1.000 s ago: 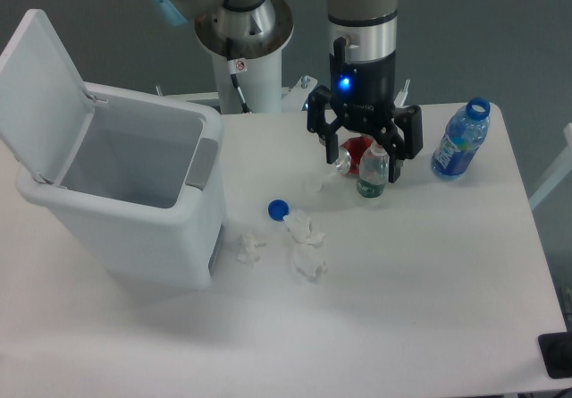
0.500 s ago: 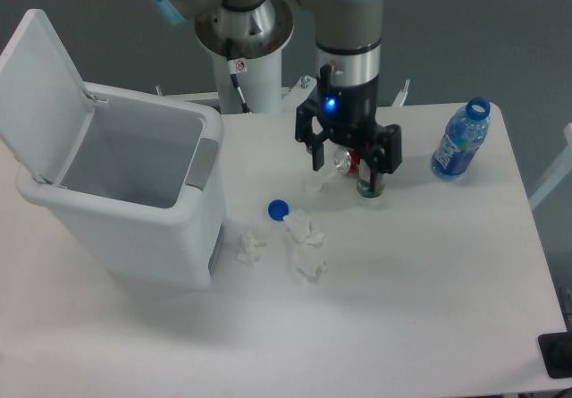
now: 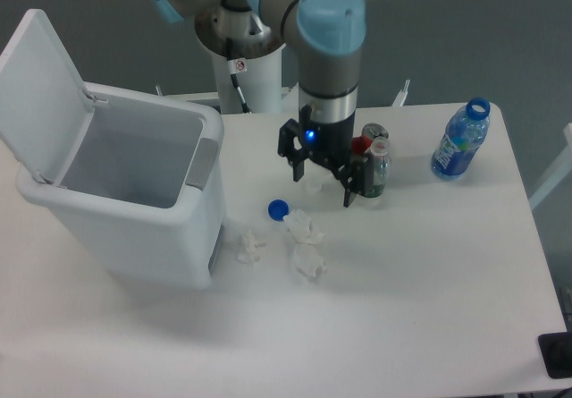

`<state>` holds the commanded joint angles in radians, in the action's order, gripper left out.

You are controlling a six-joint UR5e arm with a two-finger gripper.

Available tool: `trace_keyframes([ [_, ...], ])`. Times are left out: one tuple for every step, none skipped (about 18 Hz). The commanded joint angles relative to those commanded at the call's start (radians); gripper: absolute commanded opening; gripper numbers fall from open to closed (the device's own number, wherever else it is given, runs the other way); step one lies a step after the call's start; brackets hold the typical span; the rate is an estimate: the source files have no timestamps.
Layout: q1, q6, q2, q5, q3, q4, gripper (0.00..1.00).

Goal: Pick up the paper ball
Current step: 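Move the open gripper from the bottles toward the crumpled white paper, then lower the open gripper over the crumpled white paper ball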

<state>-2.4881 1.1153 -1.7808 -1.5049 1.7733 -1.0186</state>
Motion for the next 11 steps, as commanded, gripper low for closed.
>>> trace_keyframes([
  [0.002, -0.018, -0.015, -0.002, 0.000, 0.000, 1.00],
  [0.002, -0.037, -0.029, 0.000, 0.000, 0.000, 1.00],
  [0.008, -0.040, -0.041, 0.000, 0.000, 0.000, 1.00],
  [0.009, -0.040, -0.055, 0.000, 0.000, 0.000, 1.00],
  [0.009, -0.038, -0.069, 0.000, -0.005, 0.000, 1.00],
  [0.009, -0.038, -0.084, 0.000, -0.009, 0.002, 1.00],
  [0.005, -0.038, -0.103, 0.000, -0.018, 0.002, 1.00],
  [0.002, -0.040, -0.123, 0.000, -0.029, 0.002, 1.00],
  [-0.003, -0.043, -0.137, 0.000, -0.035, 0.000, 1.00],
  [-0.008, -0.043, -0.138, 0.003, -0.035, 0.000, 1.00],
  [-0.012, -0.043, -0.140, 0.006, -0.035, -0.002, 1.00],
])
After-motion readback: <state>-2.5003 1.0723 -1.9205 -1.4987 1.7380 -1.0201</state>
